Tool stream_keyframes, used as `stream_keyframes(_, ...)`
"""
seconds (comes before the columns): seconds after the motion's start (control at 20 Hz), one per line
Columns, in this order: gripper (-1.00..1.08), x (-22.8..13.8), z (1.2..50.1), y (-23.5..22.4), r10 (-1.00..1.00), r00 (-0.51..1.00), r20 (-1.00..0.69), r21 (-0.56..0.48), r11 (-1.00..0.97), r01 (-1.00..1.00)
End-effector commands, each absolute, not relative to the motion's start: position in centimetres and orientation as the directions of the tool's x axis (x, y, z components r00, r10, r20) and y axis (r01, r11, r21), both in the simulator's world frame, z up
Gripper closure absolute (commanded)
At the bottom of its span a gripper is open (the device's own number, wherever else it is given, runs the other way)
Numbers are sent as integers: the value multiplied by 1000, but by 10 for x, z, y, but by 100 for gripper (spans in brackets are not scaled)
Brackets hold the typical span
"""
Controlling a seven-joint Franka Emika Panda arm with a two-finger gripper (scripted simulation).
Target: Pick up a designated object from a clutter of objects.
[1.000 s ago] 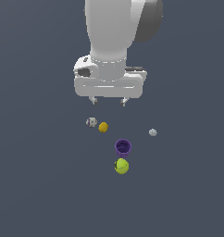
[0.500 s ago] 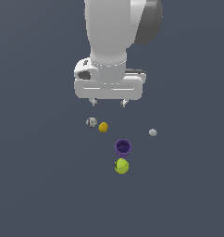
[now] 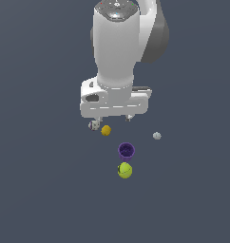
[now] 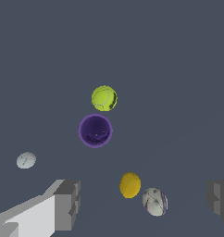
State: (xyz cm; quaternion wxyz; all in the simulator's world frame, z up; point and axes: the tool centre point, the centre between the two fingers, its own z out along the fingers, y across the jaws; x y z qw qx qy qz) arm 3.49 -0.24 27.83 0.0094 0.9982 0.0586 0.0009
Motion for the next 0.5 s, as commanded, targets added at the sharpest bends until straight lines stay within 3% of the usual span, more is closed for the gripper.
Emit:
stream_keyframes(0.0, -92, 46, 264, 1, 175, 985, -2, 21, -984, 175)
stream_keyframes(0.45, -92, 91, 195, 19, 427, 904, -7, 19, -904, 427)
